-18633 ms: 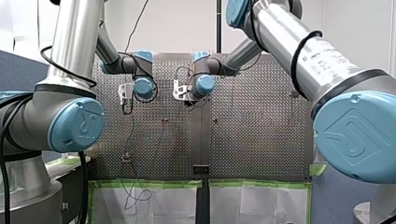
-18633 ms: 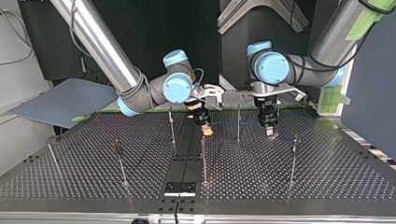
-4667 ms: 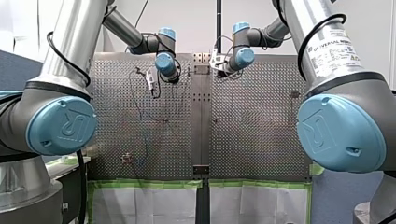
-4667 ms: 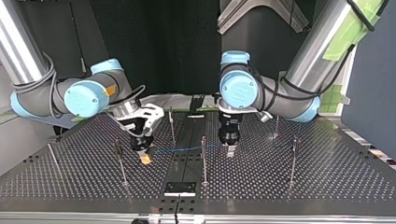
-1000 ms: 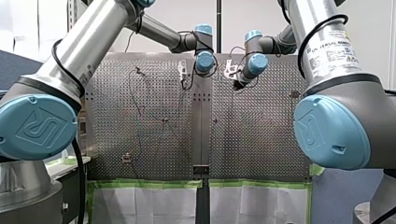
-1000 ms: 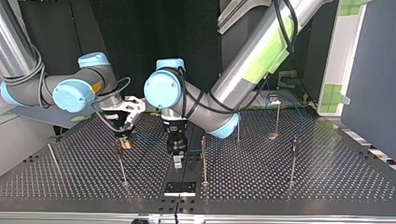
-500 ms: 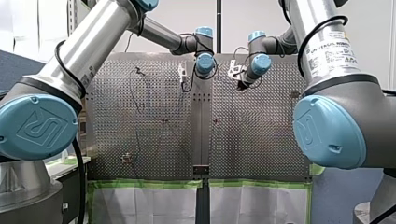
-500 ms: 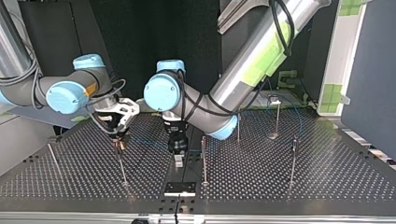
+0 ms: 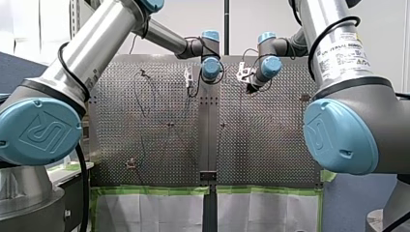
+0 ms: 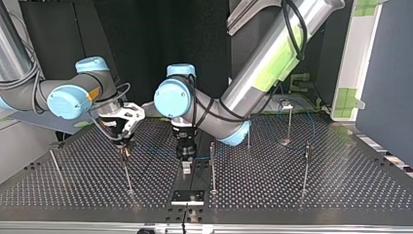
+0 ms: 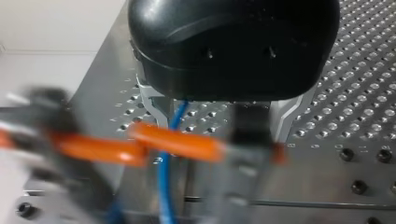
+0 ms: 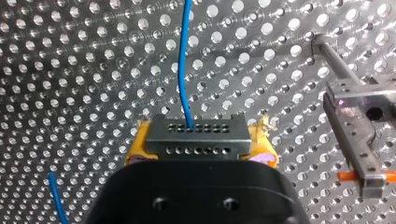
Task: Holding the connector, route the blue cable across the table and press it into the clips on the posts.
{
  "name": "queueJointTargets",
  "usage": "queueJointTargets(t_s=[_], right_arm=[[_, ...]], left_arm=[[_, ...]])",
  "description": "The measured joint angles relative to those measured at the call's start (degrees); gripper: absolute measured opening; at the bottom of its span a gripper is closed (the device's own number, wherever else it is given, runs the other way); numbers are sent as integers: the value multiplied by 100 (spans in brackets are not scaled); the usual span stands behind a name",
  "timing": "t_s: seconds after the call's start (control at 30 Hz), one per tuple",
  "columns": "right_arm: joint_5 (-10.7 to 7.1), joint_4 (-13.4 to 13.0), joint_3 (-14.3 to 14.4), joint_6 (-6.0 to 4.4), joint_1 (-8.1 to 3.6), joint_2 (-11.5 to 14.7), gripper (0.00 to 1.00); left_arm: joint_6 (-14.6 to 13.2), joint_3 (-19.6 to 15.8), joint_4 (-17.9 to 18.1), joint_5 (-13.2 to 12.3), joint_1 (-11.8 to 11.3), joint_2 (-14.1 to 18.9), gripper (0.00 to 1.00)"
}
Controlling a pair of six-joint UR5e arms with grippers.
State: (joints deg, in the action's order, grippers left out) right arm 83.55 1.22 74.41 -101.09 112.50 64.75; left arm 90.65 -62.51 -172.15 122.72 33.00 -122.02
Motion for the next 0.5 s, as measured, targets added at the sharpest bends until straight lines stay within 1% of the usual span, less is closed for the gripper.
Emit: queueJointTargets(t_s=[0.1,0.2,0.23,0.27,0.3,0.33,0.37,0.43,0.47,0.5], right_arm=[[-2,0,0,0,8,0,0],[-3,-1,1,2,11,0,0],[-3,-2,1,3,12,0,0],[-3,-3,0,5,13,0,0],[-5,-3,0,6,13,0,0],[-7,-3,0,7,12,0,0],[-9,-3,0,7,10,0,0],[-11,-2,0,8,3,0,0],[-11,-1,1,8,1,0,0],[-12,-1,0,8,-1,0,0]], left_arm=[[0,-23,38,-138,-33,-44,100],[19,-26,56,-170,-41,-53,100],[23,-26,63,-168,-41,-53,95],[31,-27,80,-161,-38,-53,81],[41,-26,99,-151,-35,-53,81],[48,-27,114,-141,-33,-55,72],[55,-28,130,-132,-30,-55,67],[67,-30,158,-114,-18,-53,67],[69,-30,165,-106,-12,-53,37],[72,-30,171,-93,-6,-53,37]])
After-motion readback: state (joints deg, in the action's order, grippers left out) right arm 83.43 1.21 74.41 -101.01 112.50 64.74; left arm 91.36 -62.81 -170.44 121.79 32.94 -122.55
